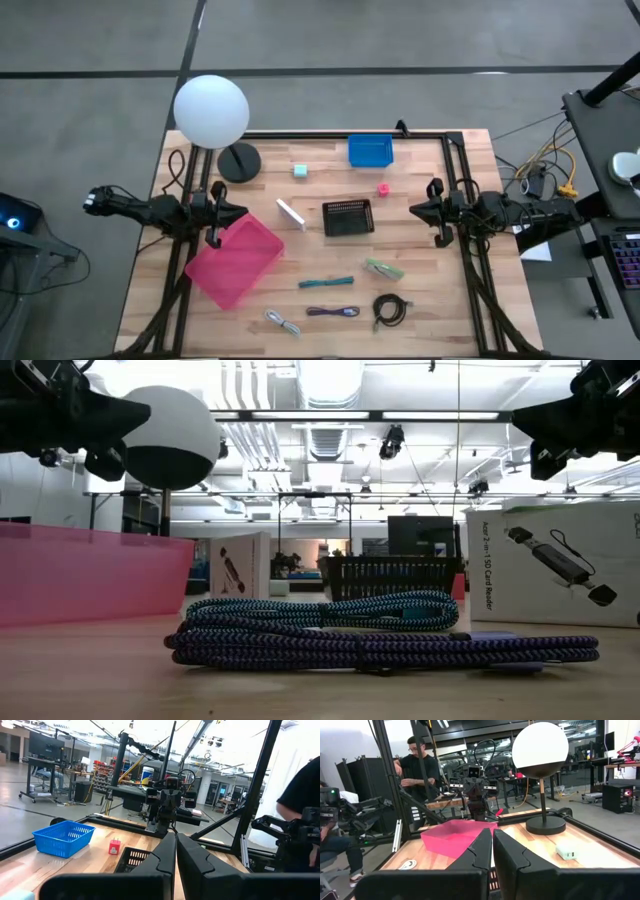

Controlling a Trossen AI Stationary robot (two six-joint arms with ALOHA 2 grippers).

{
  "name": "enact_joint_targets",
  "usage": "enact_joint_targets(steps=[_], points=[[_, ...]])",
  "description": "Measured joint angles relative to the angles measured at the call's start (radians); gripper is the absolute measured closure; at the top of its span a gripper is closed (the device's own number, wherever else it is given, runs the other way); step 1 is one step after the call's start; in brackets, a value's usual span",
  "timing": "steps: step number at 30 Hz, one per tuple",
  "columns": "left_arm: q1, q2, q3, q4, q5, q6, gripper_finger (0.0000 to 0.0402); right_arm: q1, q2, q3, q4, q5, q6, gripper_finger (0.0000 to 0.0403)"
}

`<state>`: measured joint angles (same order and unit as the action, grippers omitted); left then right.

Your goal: Pick and place items into bin

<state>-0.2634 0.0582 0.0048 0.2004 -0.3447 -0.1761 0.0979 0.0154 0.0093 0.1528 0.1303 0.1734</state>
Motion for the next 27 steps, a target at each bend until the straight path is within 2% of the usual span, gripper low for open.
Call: enact_joint_targets(steps=[27], points=[[0.000, 0.000, 0.000, 0.000, 0.000, 0.000, 0.0402, 0.000, 0.000, 0.000, 0.010, 0.000, 0.000, 0.0394]])
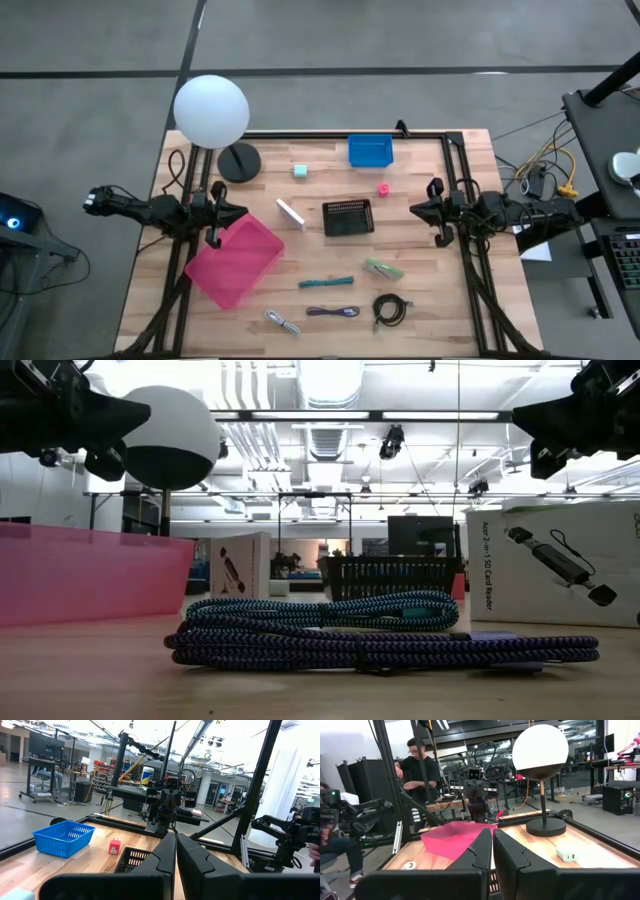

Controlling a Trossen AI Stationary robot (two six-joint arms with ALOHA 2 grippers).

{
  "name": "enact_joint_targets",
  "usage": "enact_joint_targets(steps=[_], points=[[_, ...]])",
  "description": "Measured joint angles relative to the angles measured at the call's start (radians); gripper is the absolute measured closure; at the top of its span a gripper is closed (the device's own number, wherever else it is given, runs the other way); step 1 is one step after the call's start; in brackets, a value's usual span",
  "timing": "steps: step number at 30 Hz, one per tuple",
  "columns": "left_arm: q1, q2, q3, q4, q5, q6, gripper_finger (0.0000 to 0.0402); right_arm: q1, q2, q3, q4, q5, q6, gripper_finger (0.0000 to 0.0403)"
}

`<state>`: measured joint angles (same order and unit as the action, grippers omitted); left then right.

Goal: Pick and place items into bin
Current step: Put the pink charger adapter into the black bin

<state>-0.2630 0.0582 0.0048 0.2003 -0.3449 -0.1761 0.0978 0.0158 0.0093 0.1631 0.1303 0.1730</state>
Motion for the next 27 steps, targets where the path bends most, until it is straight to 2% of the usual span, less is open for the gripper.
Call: enact_joint_targets(steps=[3, 7, 13, 17, 21, 27], points=[[0.000, 0.000, 0.000, 0.005, -0.002, 0.000, 0.0402, 0.000, 0.000, 0.000, 0.006, 0.000, 0.022, 0.0394], [0.000, -0.001, 0.000, 0.033, -0.008, 0.000, 0.0402, 0.000, 0.001, 0.000, 0.036, 0.004, 0.138, 0.0394], [0.000, 0.000, 0.000, 0.166, -0.028, 0.000, 0.0402, -0.001, 0.000, 0.000, 0.165, 0.077, 0.225, 0.0394], [0.000, -0.001, 0.000, 0.247, -0.072, 0.000, 0.0402, 0.000, -0.001, 0.000, 0.180, 0.133, 0.267, 0.0394], [0.000, 0.000, 0.000, 0.260, -0.113, 0.000, 0.0402, 0.000, 0.000, 0.000, 0.180, 0.211, 0.343, 0.0394], [0.000, 0.015, 0.000, 0.268, -0.125, -0.005, 0.0398, 0.000, 0.000, 0.000, 0.186, 0.214, 0.352, 0.0377]])
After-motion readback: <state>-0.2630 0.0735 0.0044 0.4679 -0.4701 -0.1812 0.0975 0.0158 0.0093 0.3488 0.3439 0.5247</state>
